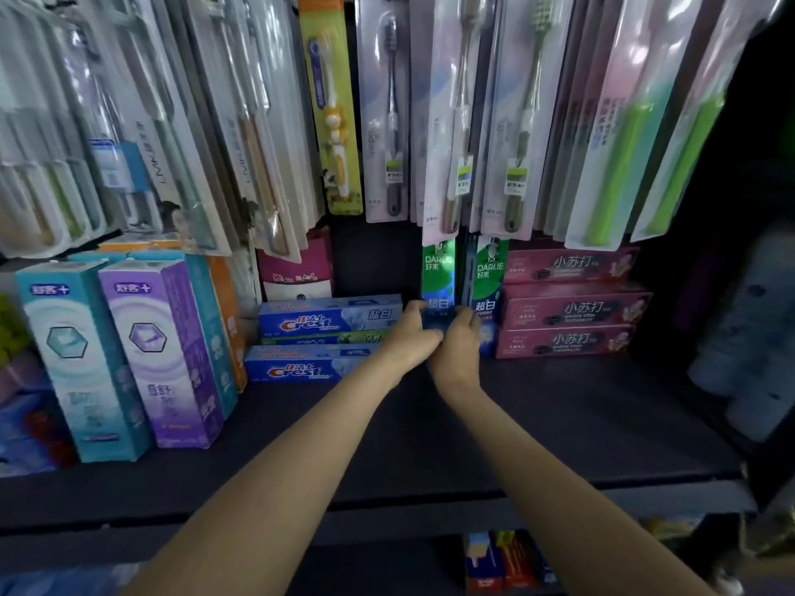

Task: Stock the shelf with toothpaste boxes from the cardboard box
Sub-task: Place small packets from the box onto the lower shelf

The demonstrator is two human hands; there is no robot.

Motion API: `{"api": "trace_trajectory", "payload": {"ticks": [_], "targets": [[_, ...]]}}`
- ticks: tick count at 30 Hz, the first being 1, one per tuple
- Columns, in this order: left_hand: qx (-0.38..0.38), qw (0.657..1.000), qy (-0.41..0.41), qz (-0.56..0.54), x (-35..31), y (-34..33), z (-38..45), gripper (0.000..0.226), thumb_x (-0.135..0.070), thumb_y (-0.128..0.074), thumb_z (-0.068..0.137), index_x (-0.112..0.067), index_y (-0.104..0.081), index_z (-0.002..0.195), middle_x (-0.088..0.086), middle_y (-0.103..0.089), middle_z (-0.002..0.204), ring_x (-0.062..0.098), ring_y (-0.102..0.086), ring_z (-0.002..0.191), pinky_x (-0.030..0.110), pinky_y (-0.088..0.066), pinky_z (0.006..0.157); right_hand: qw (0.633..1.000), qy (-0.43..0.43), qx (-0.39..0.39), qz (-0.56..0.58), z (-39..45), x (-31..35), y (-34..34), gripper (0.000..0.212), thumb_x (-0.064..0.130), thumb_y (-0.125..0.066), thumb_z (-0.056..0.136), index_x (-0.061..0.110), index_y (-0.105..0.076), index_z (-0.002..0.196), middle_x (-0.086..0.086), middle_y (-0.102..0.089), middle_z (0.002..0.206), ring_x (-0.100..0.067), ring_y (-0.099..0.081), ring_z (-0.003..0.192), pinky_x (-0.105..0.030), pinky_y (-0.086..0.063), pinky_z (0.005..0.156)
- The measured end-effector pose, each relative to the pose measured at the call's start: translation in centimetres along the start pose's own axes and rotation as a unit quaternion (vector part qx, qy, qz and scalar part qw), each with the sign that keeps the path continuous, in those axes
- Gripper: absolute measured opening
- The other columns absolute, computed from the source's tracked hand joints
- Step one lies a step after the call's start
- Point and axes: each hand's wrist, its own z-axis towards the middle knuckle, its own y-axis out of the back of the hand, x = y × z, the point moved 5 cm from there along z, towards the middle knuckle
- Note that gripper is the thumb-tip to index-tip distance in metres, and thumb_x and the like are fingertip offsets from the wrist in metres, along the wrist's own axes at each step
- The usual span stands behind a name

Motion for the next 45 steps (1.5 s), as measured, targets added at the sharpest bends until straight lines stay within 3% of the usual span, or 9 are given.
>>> {"api": "trace_trajectory", "payload": {"ticks": [9,21,24,27,30,33,36,41,45], "targets": [[-0.021,0.999,-0.017,0.027,0.5,-0.1,1.1,0.053,-0.005,-0.044,0.091,-0.015,-0.031,0.142,0.007,-0.034,0.148,0.022,-0.036,0.134,0.028,-0.031,0.106,0.995,0.073,0.051,-0.034,-0.2,-1.0,-2.0,0.042,0.002,-0.053,0.09,-0.003,-0.043,0.13,-0.018,-0.031,0.139,-0.032,-0.038,0.125,-0.03,-0.038,0.093],[-0.061,0.996,-0.065,0.004,1.8,1.6,-1.4,0.045,0.001,-0.044,0.092,-0.01,-0.041,0.135,0.007,-0.044,0.14,0.018,-0.047,0.124,0.024,-0.038,0.102,0.992,0.082,0.082,-0.04,0.0,-0.1,-1.3,0.045,-0.006,-0.045,0.088,-0.001,-0.045,0.132,-0.018,-0.032,0.14,-0.031,-0.044,0.123,-0.026,-0.034,0.1],[-0.101,0.99,-0.1,-0.017,1.7,1.9,-4.0,0.038,0.003,-0.044,0.09,-0.009,-0.05,0.125,0.005,-0.053,0.13,0.016,-0.056,0.111,0.032,-0.046,0.099,0.991,0.116,0.061,-0.029,-1.5,0.6,0.4,0.041,-0.011,-0.043,0.084,-0.002,-0.055,0.121,-0.018,-0.048,0.127,-0.031,-0.053,0.113,-0.023,-0.038,0.094],[-0.139,0.966,-0.22,0.014,2.0,1.7,-10.5,0.032,0.005,-0.045,0.088,-0.009,-0.054,0.115,-0.001,-0.058,0.113,0.003,-0.06,0.09,0.017,-0.05,0.083,0.978,0.201,0.054,0.012,-6.1,1.6,3.7,0.033,-0.013,-0.041,0.081,-0.001,-0.064,0.101,-0.008,-0.065,0.096,-0.021,-0.064,0.088,-0.014,-0.044,0.074],[-0.068,0.958,-0.279,0.024,5.8,-1.1,-18.2,0.028,0.003,-0.045,0.084,-0.007,-0.056,0.107,-0.003,-0.058,0.098,0.002,-0.058,0.082,0.013,-0.047,0.075,0.949,0.287,0.129,0.018,-13.9,1.0,5.7,0.027,-0.009,-0.041,0.077,0.001,-0.065,0.086,0.001,-0.063,0.078,-0.008,-0.059,0.072,-0.012,-0.044,0.067],[0.039,0.98,-0.194,0.034,13.9,-5.9,-23.2,0.024,-0.004,-0.043,0.084,-0.009,-0.057,0.102,-0.002,-0.059,0.093,0.005,-0.058,0.08,0.017,-0.045,0.073,0.926,0.268,0.26,-0.055,-21.2,-4.9,4.0,0.03,0.007,-0.037,0.075,0.003,-0.066,0.083,-0.004,-0.066,0.078,-0.013,-0.058,0.07,-0.019,-0.042,0.065],[0.129,0.986,-0.058,0.089,23.8,-10.6,-25.9,0.026,-0.004,-0.046,0.088,-0.008,-0.056,0.112,0.003,-0.062,0.1,0.017,-0.062,0.088,0.02,-0.042,0.073,0.919,0.136,0.348,-0.128,-26.5,-13.9,0.0,0.036,0.017,-0.036,0.077,0.004,-0.068,0.089,-0.013,-0.07,0.085,-0.029,-0.066,0.078,-0.032,-0.048,0.07],[0.146,0.95,0.264,0.084,40.9,-14.9,-29.4,0.021,-0.001,-0.054,0.088,-0.002,-0.054,0.109,0.01,-0.06,0.104,0.023,-0.057,0.098,0.027,-0.042,0.083,0.825,-0.108,0.502,-0.235,-37.5,-30.0,-9.1,0.029,0.007,-0.047,0.091,-0.001,-0.059,0.116,-0.017,-0.06,0.121,-0.031,-0.056,0.113,-0.031,-0.037,0.09],[0.168,0.931,0.304,0.115,48.8,-17.8,-31.3,0.019,-0.002,-0.051,0.09,-0.004,-0.054,0.108,0.004,-0.055,0.099,0.017,-0.052,0.091,0.022,-0.039,0.074,0.758,-0.155,0.573,-0.271,-44.0,-39.4,-16.5,0.055,0.017,-0.054,0.092,0.006,-0.034,0.141,-0.015,-0.033,0.147,-0.029,-0.036,0.133,-0.033,-0.034,0.102]]}}
